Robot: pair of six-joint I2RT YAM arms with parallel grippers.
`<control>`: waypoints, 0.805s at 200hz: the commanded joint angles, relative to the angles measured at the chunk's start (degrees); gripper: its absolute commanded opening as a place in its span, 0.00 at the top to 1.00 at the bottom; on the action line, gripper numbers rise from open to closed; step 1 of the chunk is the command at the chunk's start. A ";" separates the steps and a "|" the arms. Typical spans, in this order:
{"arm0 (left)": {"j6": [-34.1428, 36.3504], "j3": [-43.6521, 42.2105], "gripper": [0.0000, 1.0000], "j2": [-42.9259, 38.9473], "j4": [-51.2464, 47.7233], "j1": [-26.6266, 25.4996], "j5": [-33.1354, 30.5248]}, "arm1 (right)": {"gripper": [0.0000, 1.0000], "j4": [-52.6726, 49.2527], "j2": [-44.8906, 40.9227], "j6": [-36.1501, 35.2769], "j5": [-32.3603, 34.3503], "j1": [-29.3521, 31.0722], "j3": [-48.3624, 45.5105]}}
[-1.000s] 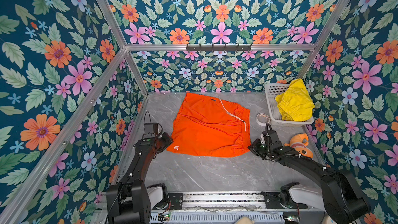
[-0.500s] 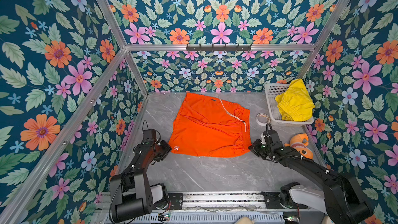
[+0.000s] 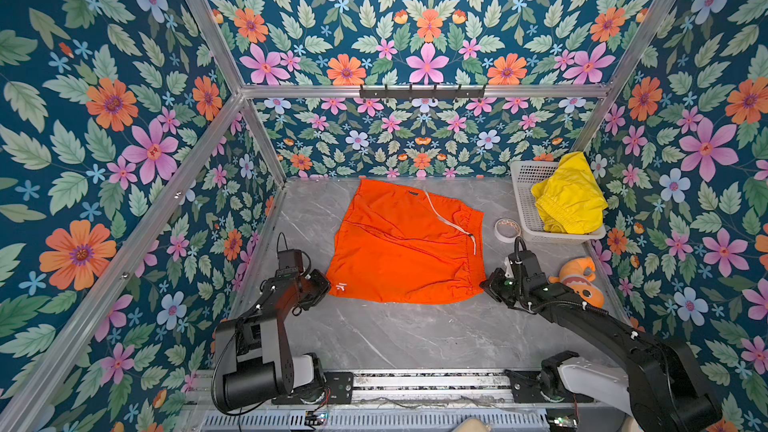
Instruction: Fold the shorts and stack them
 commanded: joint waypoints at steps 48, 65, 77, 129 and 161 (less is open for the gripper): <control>1.70 1.39 1.00 -3.02 -4.39 0.13 -3.56 | 0.97 -7.91 -5.30 -0.90 -1.25 0.81 -0.42; 2.02 2.93 1.00 -8.94 -9.36 0.09 -3.69 | 0.97 -12.71 -8.58 -0.86 -0.82 2.15 -0.16; 2.07 4.36 1.00 -14.10 -13.44 0.14 -4.90 | 0.97 -16.64 -11.90 -0.19 -0.37 3.43 -0.22; 6.55 14.93 1.00 -25.69 -30.48 0.11 -13.08 | 1.00 -34.82 -25.21 2.24 -2.21 8.12 0.23; 9.05 23.73 1.00 -27.54 -37.14 0.11 -17.65 | 1.00 -42.03 -28.57 1.14 -1.66 9.27 5.19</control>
